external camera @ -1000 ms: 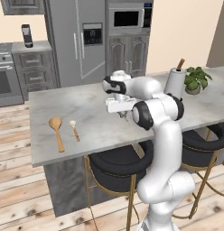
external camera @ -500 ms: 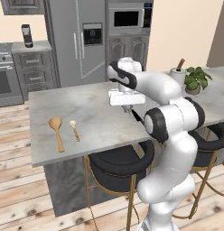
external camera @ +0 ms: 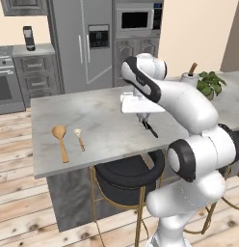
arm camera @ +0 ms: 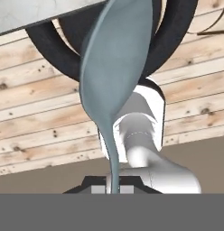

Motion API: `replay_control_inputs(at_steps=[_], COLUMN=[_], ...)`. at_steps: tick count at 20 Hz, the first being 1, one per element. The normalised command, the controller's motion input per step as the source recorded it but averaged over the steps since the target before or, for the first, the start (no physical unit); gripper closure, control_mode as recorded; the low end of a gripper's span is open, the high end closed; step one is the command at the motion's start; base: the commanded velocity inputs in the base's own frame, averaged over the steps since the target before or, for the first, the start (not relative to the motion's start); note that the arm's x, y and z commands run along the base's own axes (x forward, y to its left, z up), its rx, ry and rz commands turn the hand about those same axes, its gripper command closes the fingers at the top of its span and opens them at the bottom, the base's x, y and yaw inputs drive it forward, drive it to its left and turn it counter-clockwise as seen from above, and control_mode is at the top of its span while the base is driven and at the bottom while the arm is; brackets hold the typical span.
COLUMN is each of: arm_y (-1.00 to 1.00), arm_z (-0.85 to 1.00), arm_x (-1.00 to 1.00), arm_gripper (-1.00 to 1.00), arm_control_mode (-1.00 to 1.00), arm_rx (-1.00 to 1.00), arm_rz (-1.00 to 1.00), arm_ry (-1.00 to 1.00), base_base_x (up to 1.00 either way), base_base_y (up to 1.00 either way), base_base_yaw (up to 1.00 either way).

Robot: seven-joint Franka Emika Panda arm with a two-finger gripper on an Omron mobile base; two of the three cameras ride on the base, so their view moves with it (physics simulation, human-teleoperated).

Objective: Pick up the metallic utensils from the counter and place them in the open drawer. Make sure not to pick up any wooden utensils.

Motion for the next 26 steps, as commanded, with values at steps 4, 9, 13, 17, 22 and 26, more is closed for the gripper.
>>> replay_control_inputs(at_steps=[4, 9, 13, 17, 22, 26], arm_y=[0.14, 0.11, 0.0, 0.0, 0.0, 0.15], arm_z=[0.22, 0.0, 0.0, 0.0, 0.0, 0.0], arm_x=[-1.0, -0.84, -0.21, 0.0, 0.0, -0.09], arm_gripper=[1.0, 1.0, 1.0, 1.0, 1.0, 1.0], arm_control_mode=[-1.0, -1.0, -1.0, -1.0, -1.0, 1.0], arm_rx=[0.0, -0.07, -0.05, 0.0, 0.0, 0.0], arm_rz=[-0.01, 0.0, 0.01, 0.0, 0.0, 0.02], arm_ry=[0.0, -0.08, -0.09, 0.0, 0.0, 0.0], base_base_x=[0.0, 0.0, 0.0, 0.0, 0.0, -0.08], base_base_y=[0.0, 0.0, 0.0, 0.0, 0.0, 0.12], base_base_yaw=[0.0, 0.0, 0.0, 0.0, 0.0, 0.01])
